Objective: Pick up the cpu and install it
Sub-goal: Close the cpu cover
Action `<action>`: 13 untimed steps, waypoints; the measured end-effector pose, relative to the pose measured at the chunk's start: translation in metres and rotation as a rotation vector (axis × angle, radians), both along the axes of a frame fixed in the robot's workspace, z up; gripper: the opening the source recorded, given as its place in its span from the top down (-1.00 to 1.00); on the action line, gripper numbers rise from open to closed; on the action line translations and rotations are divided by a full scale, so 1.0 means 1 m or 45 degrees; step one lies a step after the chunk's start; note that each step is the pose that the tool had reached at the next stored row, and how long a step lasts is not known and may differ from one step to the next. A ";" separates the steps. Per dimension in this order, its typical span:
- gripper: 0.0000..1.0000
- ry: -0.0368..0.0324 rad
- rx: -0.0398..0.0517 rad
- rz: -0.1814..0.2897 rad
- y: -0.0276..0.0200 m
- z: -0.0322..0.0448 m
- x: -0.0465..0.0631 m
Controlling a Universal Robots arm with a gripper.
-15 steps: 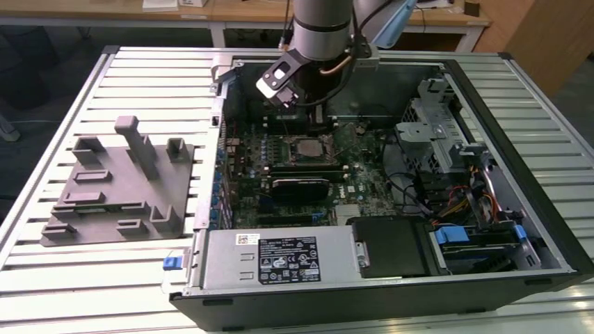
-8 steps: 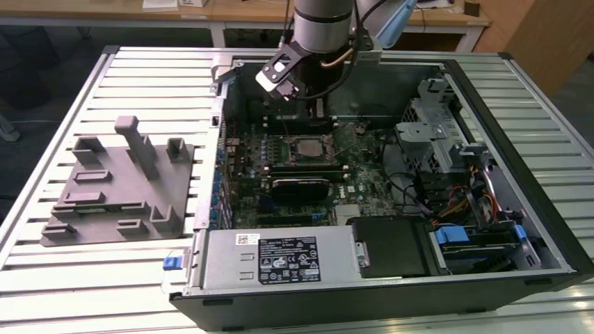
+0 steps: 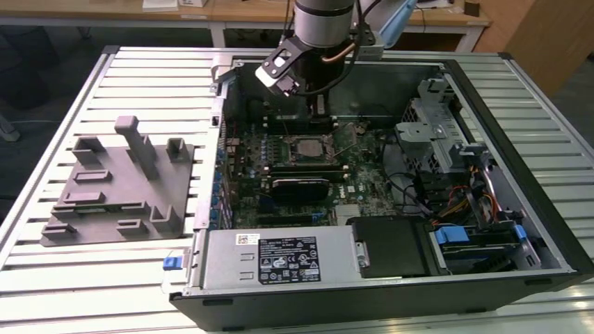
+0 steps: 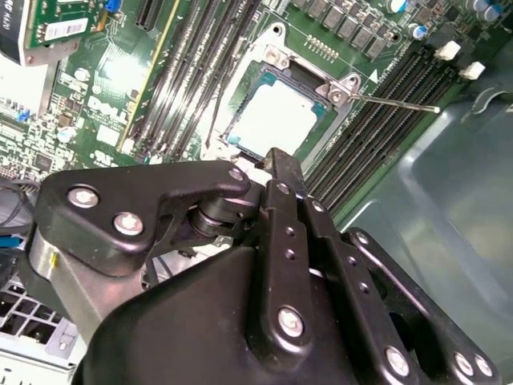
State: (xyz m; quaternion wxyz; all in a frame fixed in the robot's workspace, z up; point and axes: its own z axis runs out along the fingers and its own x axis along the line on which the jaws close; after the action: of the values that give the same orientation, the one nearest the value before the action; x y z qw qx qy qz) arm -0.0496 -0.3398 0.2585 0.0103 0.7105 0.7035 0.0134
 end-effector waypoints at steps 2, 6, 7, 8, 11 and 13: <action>0.79 -0.0001 0.000 -0.001 -0.0023 0.0000 0.000; 0.79 -0.0001 0.000 -0.001 -0.0051 0.0000 0.000; 0.79 0.0000 0.000 -0.001 -0.0051 0.0000 0.001; 0.79 0.0000 0.000 -0.001 -0.0051 0.0000 0.003; 0.79 0.0002 0.000 -0.001 -0.0051 0.0000 0.009; 0.79 0.0002 0.000 -0.001 -0.0051 0.0000 0.014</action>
State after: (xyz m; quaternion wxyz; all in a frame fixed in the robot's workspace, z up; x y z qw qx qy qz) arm -0.0355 -0.3450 0.2585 0.0103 0.7108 0.7032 0.0133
